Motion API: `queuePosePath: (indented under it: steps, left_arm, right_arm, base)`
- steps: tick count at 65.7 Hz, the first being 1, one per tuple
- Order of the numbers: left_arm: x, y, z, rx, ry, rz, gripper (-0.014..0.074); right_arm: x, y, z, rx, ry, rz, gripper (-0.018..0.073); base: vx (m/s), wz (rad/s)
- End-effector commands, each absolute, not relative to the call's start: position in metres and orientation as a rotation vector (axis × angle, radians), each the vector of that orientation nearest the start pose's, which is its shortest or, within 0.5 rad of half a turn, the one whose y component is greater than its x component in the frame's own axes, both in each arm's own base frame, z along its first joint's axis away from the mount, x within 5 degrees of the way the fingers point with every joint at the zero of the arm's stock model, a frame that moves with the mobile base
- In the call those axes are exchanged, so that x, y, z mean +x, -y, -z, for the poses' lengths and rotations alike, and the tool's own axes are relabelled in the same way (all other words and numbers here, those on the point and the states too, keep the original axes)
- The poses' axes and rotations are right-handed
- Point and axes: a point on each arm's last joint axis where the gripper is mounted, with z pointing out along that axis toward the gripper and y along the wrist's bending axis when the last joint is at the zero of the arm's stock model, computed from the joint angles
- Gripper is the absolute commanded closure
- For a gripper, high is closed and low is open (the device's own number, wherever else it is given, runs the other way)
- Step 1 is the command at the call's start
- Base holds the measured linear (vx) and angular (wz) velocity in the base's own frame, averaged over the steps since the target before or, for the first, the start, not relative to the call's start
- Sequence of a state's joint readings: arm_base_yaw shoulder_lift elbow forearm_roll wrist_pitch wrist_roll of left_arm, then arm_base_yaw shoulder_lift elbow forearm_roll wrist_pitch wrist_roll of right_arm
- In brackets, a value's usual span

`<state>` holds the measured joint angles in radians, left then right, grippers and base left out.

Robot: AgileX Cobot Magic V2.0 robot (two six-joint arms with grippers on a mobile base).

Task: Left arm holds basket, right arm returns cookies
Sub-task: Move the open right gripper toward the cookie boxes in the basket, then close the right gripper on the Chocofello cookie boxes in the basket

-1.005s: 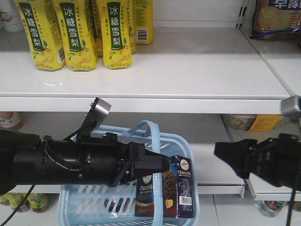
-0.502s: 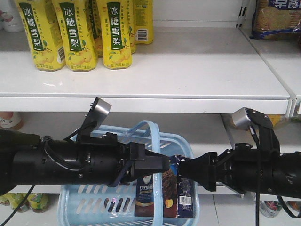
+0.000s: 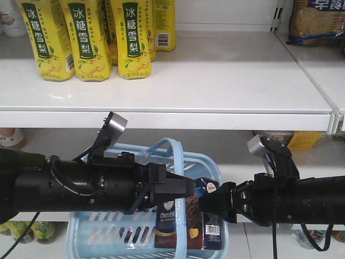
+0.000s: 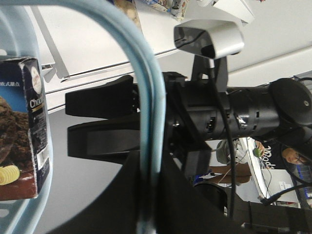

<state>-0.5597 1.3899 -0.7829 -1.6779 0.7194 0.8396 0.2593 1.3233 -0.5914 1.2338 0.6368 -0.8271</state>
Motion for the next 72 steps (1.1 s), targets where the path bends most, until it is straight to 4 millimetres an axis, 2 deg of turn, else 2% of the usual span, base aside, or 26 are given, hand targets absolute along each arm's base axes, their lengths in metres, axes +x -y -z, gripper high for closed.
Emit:
queuePosePath:
  steps: [1,39,72]
  left_arm:
    - [0.2,0.2,-0.304,0.164,-2.136,1.704,0.0599]
    - [0.2,0.2,-0.304,0.164,-2.136,1.704,0.0599]
    - [0.2,0.2,-0.304,0.164,-2.136,1.704,0.0599]
  right_arm:
    - [0.214,-0.112,-0.225,-0.19,-2.436,-1.029,0.0017]
    - [0.224,-0.119,-0.204,-0.225,-2.462,-1.089,0.0017]
    - [0.229,-0.124,-0.194,-0.246,-2.45,-1.153,0.0023]
  base:
    - [0.0,0.0]
    - [0.0,0.0]
    - [0.0,0.0]
